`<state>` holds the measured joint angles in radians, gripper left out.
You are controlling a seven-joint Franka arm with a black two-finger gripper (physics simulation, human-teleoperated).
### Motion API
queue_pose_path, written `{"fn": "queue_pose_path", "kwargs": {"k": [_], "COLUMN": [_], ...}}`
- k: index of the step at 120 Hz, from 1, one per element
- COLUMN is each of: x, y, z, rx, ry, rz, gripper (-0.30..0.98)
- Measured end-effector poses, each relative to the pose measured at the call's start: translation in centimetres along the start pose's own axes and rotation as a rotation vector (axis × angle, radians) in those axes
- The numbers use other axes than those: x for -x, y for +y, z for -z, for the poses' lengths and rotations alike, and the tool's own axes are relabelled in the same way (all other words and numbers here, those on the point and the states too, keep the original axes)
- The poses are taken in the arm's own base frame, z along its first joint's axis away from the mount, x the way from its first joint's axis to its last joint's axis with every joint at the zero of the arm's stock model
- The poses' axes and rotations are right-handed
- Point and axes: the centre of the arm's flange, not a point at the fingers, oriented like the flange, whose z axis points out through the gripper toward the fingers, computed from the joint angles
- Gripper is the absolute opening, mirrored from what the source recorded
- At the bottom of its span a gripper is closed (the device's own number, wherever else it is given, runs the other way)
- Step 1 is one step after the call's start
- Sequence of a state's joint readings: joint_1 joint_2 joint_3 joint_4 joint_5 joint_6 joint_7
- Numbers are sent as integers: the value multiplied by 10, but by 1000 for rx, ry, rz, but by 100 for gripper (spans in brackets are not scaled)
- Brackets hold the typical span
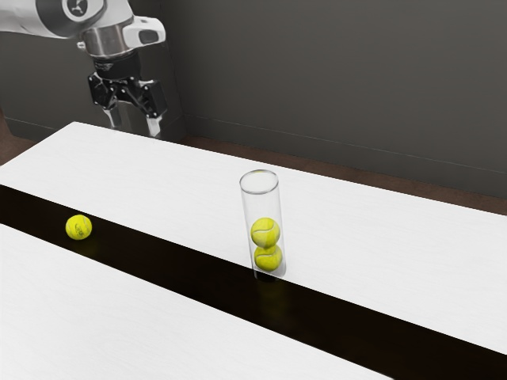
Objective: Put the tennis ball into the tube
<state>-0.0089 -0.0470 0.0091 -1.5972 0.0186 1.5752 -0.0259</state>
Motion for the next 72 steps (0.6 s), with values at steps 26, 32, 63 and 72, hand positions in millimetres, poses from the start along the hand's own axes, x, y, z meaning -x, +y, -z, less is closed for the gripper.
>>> {"fn": "queue_pose_path", "kwargs": {"k": [26,32,63,72], "x": [16,39,93,100], "y": [2,-4,-35,-44], "z": [15,18,-65,-93], "rx": [4,4,-9,-15], "ry": [54,59,-29,-51], "rz": [-17,-9,47,64], "gripper": [69,69,69,69]}}
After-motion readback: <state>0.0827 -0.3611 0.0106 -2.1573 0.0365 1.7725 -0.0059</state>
